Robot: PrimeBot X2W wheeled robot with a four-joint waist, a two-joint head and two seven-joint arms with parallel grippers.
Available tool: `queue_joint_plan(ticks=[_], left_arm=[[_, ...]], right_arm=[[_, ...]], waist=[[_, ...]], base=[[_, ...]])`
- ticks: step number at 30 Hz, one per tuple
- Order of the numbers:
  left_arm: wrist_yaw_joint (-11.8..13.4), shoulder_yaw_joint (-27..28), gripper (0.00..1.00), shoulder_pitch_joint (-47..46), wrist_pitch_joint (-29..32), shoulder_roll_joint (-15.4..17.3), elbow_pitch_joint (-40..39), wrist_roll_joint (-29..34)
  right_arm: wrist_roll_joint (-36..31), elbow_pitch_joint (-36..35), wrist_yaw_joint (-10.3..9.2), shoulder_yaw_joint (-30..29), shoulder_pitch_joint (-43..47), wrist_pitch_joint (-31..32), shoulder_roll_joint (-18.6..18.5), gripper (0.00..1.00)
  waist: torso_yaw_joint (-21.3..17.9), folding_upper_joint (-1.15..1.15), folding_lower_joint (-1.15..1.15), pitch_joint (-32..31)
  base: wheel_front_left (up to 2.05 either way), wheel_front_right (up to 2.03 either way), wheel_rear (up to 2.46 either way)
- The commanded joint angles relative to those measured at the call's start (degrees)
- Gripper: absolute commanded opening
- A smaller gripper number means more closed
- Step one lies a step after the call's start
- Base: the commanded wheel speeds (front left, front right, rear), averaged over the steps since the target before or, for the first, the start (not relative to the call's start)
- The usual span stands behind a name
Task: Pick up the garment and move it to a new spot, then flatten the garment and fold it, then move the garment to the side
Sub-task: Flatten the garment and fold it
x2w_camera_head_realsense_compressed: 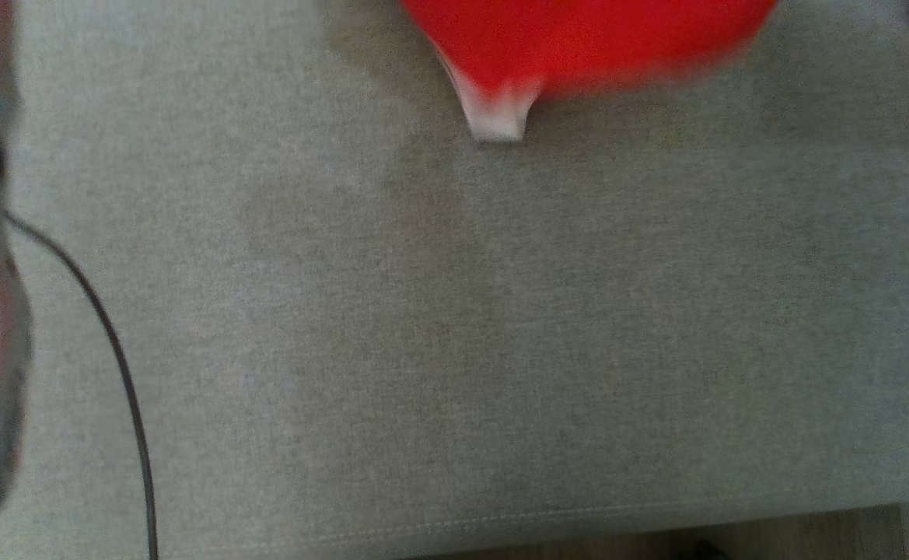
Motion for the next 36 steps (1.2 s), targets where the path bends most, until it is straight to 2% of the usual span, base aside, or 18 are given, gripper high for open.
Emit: queue_joint_plan(ticks=[1, 4, 11, 18, 22, 28, 33, 36], left_arm=[[-0.3, 2.3, 0.0, -7.9, -2.2, 1.4, 1.1, 0.0], [-0.9, 0.6, 0.0, -16.3, -5.0, 1.8, 5.1, 2.9], [-0.1, 2.6, 0.0, -29.7, -7.5, 1.0, 13.3, 2.0], [0.4, 1.9, 0.0, -38.9, -8.5, 0.0, 21.3, 2.6], [-0.7, 1.6, 0.0, -39.6, -9.0, -0.8, 25.1, 2.0], [-2.5, 1.7, 0.0, -35.8, -10.8, -0.3, 30.2, 0.3], [-3.7, 0.1, 0.0, -30.8, -11.6, 0.3, 32.6, -0.6], [-3.9, -1.6, 0.0, -26.9, -9.6, 0.1, 32.3, -2.7]], right_arm=[[0.5, 1.0, -0.04, 1.3, -7.0, -1.6, -0.8, 0.0], [0.2, 4.3, -0.04, 4.8, -16.1, -2.8, -1.2, 0.0], [1.8, 11.7, -0.04, 8.9, -30.4, -5.3, -1.1, 0.0], [4.5, 18.7, -0.04, 14.8, -39.4, -5.7, -1.4, 0.0], [7.7, 19.7, -0.04, 19.1, -39.3, -6.2, -1.9, 0.0], [14.2, 19.4, -0.04, 25.0, -34.3, -8.2, -3.5, 0.0], [19.2, 17.3, -0.04, 30.2, -28.6, -8.7, -5.9, 0.0], [22.9, 14.9, -0.04, 33.7, -24.5, -7.1, -7.5, 0.0]], waist=[[0.7, 0.0, -0.02, 2.0], [0.9, 0.0, -0.02, 2.8], [0.7, 0.0, -0.02, 3.8], [1.7, 0.0, -0.02, 5.6], [2.5, 0.0, -0.02, 7.3], [3.4, 0.0, -0.02, 8.1], [4.3, 0.0, -0.02, 6.1], [4.5, 0.0, -0.02, 3.9]], base=[[0.0, 0.0, 0.0], [0.0, 0.0, 0.0], [0.0, 0.0, 0.0], [0.0, 0.0, 0.0], [0.0, 0.0, 0.0], [0.0, 0.0, 0.0], [0.0, 0.0, 0.0], [0.0, 0.0, 0.0]])
